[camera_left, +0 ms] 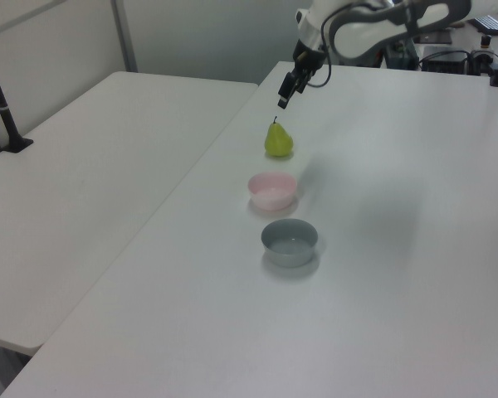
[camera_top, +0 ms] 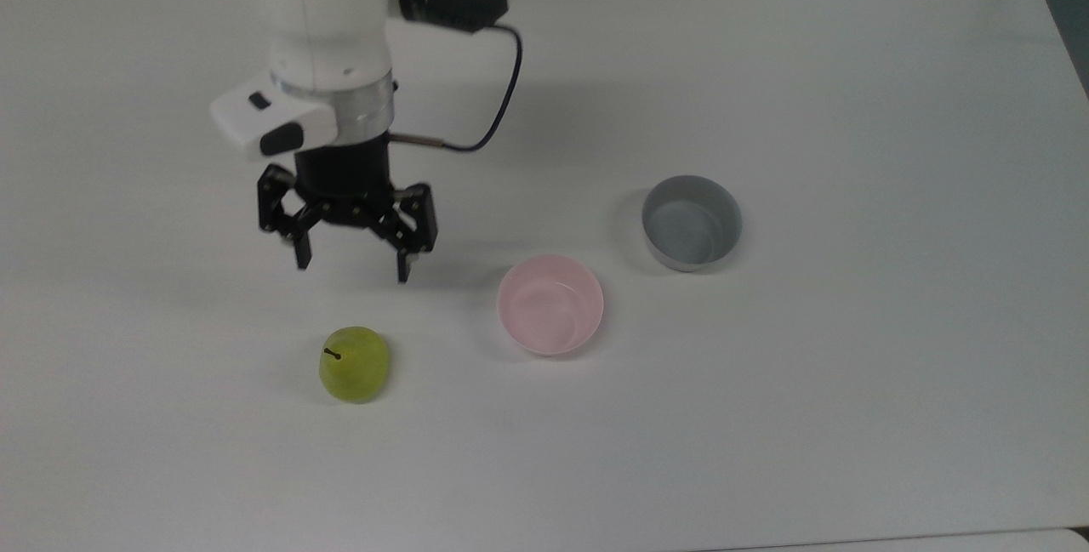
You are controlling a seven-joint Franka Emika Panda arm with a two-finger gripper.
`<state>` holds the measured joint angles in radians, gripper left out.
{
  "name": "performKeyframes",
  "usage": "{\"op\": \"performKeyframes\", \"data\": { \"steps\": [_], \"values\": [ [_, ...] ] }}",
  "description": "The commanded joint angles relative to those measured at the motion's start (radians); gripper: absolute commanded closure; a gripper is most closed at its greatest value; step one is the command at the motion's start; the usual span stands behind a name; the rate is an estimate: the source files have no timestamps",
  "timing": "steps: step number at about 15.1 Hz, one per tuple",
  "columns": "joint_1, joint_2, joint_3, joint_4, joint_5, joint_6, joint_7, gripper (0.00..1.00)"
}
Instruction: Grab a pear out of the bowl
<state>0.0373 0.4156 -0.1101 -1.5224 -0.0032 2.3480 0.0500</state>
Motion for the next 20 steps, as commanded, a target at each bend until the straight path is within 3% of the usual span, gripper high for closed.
{"op": "performKeyframes", "data": {
  "steps": [1, 5, 12, 20],
  "values": [
    [0.038, -0.128, -0.005, -0.044, 0.002, -0.204, 0.042, 0.0],
    [0.064, -0.239, 0.0, -0.047, -0.003, -0.439, 0.036, 0.0],
    [0.085, -0.365, 0.006, -0.068, -0.003, -0.654, 0.031, 0.0],
    [0.076, -0.383, 0.024, -0.074, -0.046, -0.701, 0.013, 0.0]
  ]
}}
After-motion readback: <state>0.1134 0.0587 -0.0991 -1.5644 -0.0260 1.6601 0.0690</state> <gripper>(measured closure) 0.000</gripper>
